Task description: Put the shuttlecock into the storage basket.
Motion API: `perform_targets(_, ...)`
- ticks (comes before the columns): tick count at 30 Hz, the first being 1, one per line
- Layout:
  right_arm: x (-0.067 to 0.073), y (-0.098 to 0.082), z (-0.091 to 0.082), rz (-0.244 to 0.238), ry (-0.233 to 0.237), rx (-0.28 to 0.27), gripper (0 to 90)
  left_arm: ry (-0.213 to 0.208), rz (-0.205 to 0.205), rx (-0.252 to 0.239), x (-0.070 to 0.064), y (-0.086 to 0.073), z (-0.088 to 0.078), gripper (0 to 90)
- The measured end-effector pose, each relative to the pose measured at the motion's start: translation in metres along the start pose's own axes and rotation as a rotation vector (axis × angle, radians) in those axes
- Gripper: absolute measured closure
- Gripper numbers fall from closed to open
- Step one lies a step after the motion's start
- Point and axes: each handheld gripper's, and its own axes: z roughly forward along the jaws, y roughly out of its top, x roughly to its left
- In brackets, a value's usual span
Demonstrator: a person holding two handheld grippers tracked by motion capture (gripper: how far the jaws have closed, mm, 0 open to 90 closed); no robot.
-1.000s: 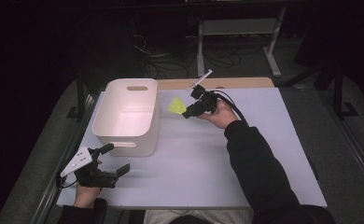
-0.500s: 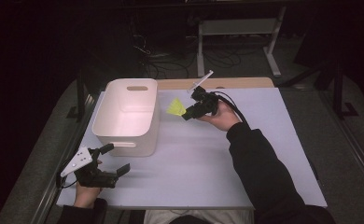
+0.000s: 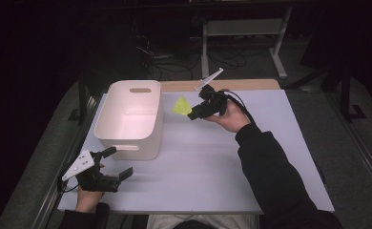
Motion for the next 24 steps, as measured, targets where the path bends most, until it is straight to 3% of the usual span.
perform_targets(24,0.013,0.017,-0.020,-0.034,-0.006,-0.008,63.0,0.000,0.001,-0.002,0.000,0.000,0.000,0.0)
